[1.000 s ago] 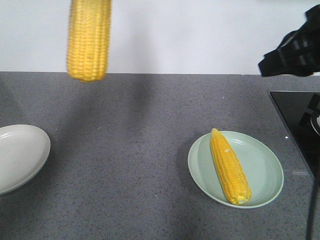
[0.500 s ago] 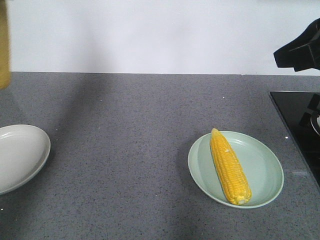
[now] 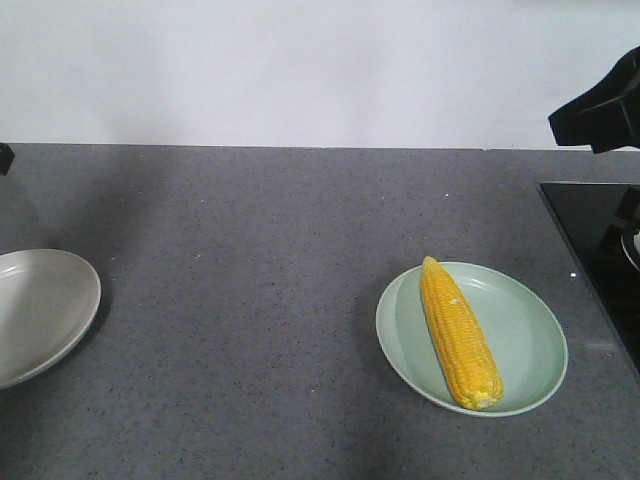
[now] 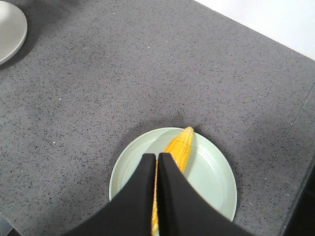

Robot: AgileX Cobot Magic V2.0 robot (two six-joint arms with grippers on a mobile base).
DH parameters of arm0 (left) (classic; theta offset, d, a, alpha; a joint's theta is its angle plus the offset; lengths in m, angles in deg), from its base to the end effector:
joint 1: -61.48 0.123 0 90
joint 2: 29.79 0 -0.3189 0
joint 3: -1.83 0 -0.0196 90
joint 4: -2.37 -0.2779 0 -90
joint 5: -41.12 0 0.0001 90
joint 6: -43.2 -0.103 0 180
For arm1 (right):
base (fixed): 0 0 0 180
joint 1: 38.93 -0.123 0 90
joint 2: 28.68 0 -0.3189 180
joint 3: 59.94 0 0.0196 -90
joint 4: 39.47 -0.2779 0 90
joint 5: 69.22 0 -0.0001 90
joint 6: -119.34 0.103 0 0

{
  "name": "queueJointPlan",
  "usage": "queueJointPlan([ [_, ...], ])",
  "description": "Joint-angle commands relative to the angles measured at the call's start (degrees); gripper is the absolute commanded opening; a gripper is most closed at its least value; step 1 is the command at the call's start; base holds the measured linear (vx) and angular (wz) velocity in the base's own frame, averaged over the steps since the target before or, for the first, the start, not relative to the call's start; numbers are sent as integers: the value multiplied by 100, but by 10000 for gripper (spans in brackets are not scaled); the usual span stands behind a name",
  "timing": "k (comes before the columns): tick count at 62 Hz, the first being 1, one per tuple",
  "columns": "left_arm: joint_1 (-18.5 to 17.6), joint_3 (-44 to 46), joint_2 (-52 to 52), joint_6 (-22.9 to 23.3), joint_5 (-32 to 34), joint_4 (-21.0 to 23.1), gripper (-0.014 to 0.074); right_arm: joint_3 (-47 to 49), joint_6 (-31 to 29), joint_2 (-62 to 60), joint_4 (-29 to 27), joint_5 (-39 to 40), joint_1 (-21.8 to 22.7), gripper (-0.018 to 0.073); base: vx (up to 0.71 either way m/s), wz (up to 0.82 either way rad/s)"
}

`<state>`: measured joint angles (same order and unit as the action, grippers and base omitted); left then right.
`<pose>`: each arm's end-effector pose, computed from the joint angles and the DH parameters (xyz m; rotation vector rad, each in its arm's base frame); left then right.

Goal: Distribute corn equally
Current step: 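Lower the left gripper's cob onto the cream plate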

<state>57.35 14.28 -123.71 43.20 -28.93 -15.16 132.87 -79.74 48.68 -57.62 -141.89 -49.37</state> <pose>0.3433 0.0045 0.4156 0.1353 2.6072 0.3890 0.2310 0.0737 0.5000 -0.6284 2.2728 0.3328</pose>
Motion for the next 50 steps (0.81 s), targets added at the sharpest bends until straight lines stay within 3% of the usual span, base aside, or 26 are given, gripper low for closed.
queueJointPlan([
  [1,61,8,77,92,437,-106,-6,162,-58,-119,-66,200,9,-8,0,0],
  [50,128,7,-1144,36,467,-106,17,162,-58,-119,-64,209,9,-8,0,0],
])
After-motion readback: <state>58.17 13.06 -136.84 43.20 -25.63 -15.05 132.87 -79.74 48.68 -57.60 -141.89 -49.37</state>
